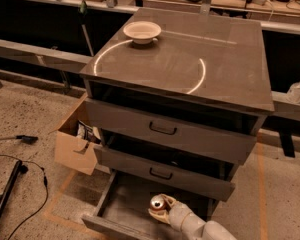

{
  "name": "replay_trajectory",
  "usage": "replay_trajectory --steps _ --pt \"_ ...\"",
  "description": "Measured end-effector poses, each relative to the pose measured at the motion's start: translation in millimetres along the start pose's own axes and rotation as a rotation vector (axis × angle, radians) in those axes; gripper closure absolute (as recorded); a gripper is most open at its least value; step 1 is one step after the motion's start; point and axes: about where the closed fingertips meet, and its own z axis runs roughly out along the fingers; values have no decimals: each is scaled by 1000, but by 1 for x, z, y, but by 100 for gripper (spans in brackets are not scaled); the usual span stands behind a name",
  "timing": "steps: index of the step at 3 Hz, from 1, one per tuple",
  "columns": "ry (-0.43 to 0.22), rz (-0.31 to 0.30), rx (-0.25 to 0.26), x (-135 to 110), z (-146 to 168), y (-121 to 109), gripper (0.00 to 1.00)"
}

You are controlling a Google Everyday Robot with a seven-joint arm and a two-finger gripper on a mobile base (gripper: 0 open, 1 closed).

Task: Place coke can into bottom drawer

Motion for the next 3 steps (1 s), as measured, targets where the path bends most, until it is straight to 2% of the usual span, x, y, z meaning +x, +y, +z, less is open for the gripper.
replay_trajectory --steps 1,3 --pt "24 -45 19 35 22 -11 100" --pt "62 -46 18 81 48 -16 100"
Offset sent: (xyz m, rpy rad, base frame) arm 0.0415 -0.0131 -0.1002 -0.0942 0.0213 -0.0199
